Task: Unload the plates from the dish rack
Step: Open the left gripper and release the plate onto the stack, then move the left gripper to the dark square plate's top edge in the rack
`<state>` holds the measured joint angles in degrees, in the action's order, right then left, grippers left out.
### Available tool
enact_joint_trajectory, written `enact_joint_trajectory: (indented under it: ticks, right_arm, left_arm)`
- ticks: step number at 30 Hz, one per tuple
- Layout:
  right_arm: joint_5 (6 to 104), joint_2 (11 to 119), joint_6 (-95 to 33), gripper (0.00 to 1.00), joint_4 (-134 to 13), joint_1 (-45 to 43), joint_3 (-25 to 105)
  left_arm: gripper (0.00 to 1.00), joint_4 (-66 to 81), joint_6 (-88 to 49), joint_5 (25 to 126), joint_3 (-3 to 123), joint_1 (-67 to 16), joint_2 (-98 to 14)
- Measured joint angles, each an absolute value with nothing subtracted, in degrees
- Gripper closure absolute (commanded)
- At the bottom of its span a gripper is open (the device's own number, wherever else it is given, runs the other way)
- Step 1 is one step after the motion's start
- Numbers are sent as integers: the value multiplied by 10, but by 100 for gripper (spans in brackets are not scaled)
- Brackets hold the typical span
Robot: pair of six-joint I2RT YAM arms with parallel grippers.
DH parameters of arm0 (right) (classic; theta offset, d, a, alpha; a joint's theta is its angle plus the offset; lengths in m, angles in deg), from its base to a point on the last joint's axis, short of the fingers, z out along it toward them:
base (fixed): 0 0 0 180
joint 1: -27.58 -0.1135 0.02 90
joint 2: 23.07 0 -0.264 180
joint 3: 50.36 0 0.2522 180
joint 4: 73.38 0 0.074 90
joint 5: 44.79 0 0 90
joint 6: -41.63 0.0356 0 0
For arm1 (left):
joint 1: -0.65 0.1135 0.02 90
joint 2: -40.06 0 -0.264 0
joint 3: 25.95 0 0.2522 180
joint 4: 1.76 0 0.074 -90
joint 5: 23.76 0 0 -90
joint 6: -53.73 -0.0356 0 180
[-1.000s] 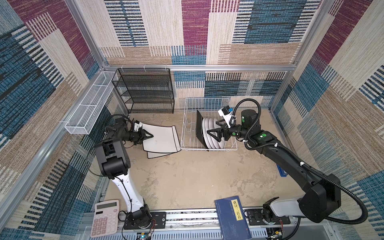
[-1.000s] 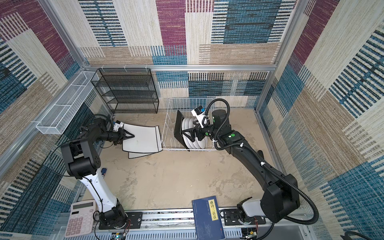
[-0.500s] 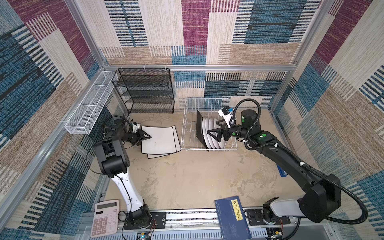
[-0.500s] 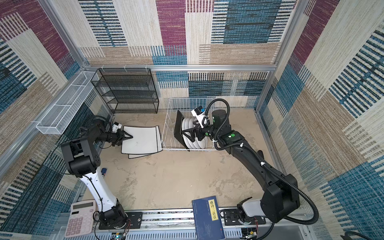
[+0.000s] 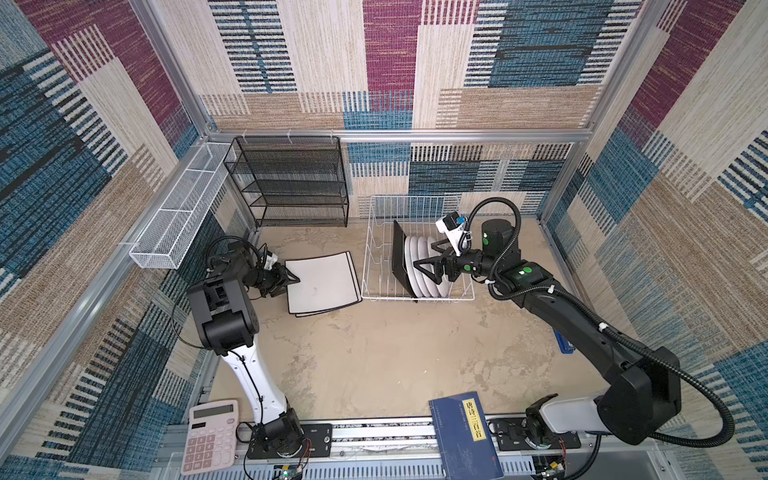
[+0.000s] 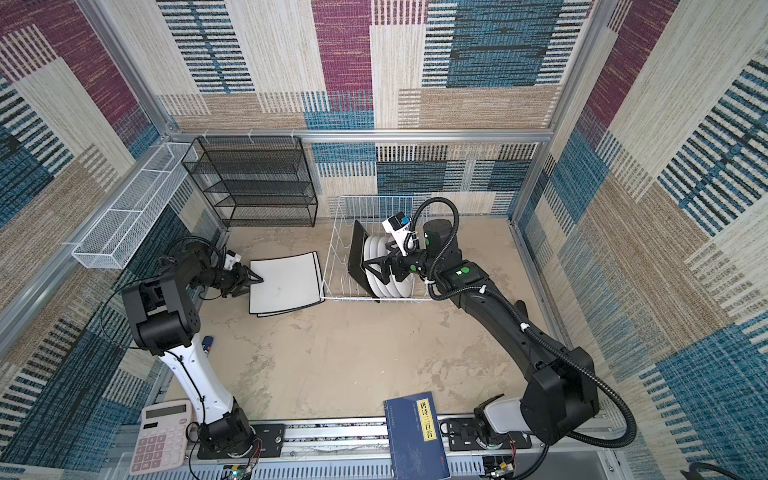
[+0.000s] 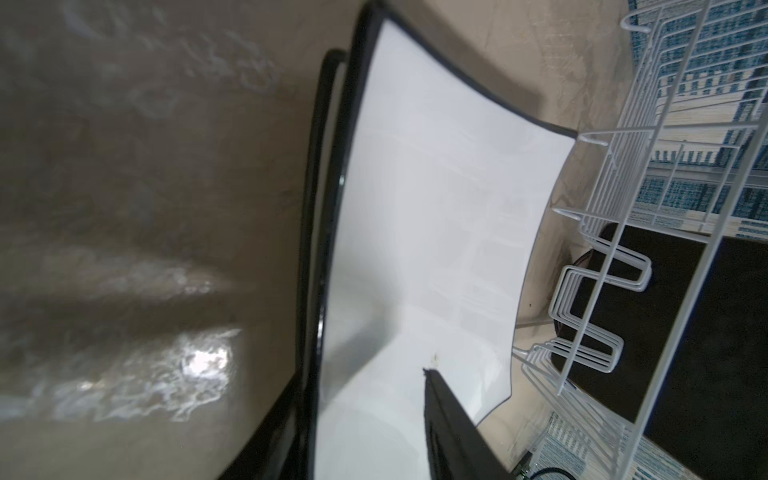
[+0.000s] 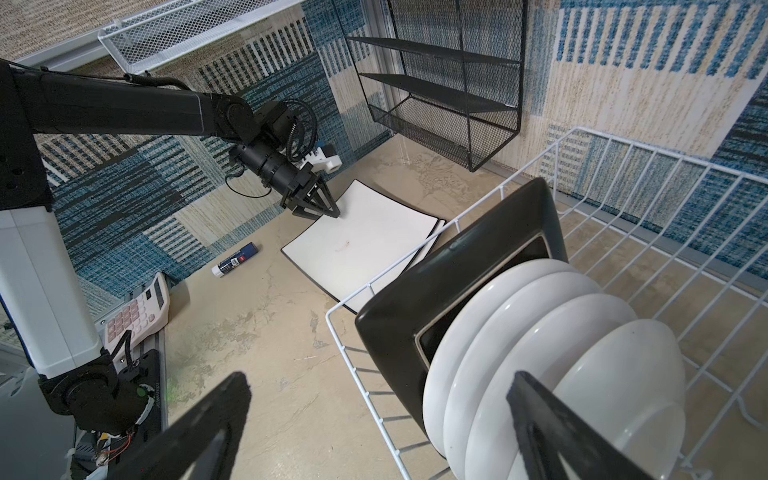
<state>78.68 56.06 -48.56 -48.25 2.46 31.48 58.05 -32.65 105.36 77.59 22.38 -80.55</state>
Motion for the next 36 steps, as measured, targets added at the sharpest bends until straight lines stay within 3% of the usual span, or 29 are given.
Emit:
enact_joint_trajectory:
  ticks: [19, 36]
  right_arm:
    - [788, 565, -486, 1, -483, 25, 318]
    - [761, 548, -479, 1, -509, 24, 304]
  left_arm:
    - [49, 580, -309, 1017, 789, 224, -788]
    - [33, 569, -301, 1055, 745, 190, -559]
